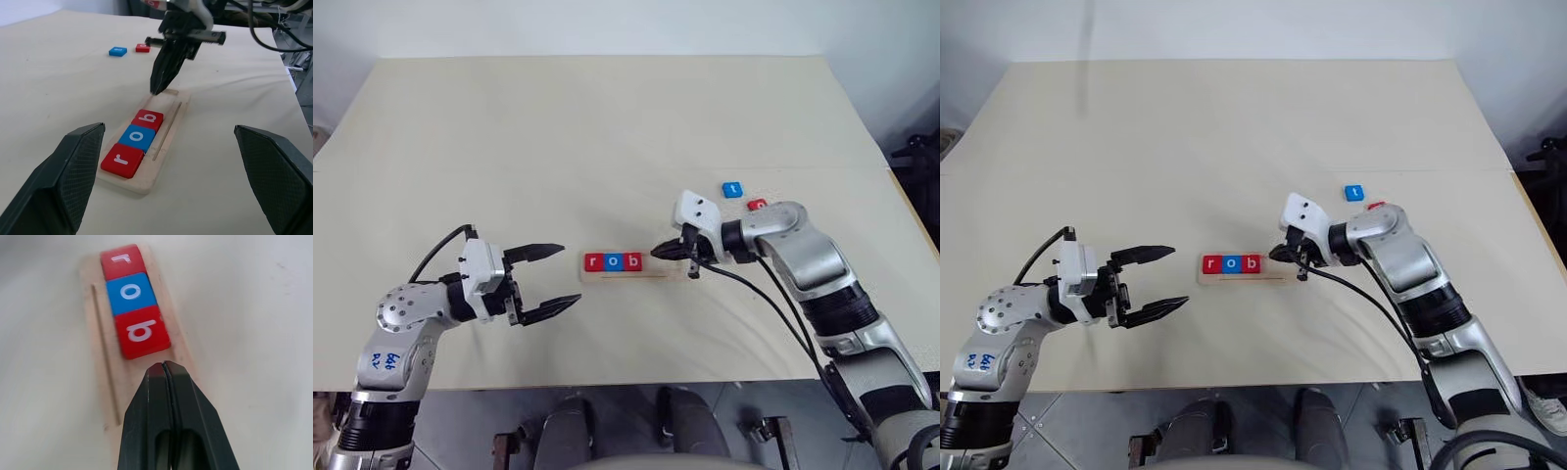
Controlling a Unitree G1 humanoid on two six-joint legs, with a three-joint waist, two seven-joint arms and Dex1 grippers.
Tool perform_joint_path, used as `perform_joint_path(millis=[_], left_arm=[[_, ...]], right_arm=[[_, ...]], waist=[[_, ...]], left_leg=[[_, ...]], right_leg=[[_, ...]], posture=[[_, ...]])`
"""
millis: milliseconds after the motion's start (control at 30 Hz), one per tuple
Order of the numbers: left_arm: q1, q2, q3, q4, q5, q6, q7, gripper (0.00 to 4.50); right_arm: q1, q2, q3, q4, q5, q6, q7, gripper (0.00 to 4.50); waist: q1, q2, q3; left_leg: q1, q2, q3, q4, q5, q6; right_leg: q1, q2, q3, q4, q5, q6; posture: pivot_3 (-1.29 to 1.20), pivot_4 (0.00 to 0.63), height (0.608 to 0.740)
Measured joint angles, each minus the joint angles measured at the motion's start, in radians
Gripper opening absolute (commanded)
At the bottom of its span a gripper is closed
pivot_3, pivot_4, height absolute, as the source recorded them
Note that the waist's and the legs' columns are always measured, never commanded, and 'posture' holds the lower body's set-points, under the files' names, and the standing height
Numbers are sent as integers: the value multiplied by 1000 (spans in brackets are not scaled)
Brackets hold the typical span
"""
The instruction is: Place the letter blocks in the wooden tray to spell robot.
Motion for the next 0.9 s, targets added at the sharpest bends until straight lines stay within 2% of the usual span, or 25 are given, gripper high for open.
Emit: perform_joint_path(millis=[67,200,333,433,533,667,800,900], left_arm=[[-4,0,-5,3,0,0,-4,4500],[-21,0,-15,46,2,0,-18,4500],[-52,-2,-23,95,5,-3,-33,4500],[-89,-3,-28,142,8,-7,-46,4500],[-122,-8,-39,187,13,-15,-60,4500],[-163,-12,-57,216,20,-26,-82,4500],[-191,-12,-60,238,24,-30,-97,4500],[-206,-15,-65,238,25,-32,-98,4500]], right_arm=[[76,-30,-71,-38,20,-16,-26,609],[300,-89,-296,-95,73,-93,-78,1957],[537,-56,-519,-144,154,-291,-94,3327],[683,-37,-641,-160,191,-366,-120,4369],[777,-18,-719,-159,213,-413,-155,4457],[820,-14,-783,-153,232,-462,-192,4457],[824,-16,-775,-132,236,-478,-201,4457],[774,-22,-735,-110,228,-453,-226,4457]], waist=[[3,0,0],[19,0,0],[24,0,0],[24,0,0],[20,0,0],[18,0,0],[20,0,0],[18,0,0]], left_leg=[[0,0,0,0,0,0],[1,0,0,-1,0,0],[1,0,0,-1,0,0],[2,0,0,0,0,0],[4,0,1,-1,0,0],[5,0,1,-1,0,0],[5,0,1,0,0,0],[5,0,2,0,0,0]], right_leg=[[0,0,0,0,0,0],[0,0,0,-1,0,0],[1,0,0,-5,0,0],[3,1,0,-6,0,0],[3,1,1,-5,0,0],[3,1,2,-4,0,0],[3,1,2,-4,0,0],[3,1,4,-3,0,0]], posture=[[0,150,740],[0,150,740],[0,150,740],[0,150,740],[0,150,740],[0,150,740],[0,150,740],[0,150,740]])
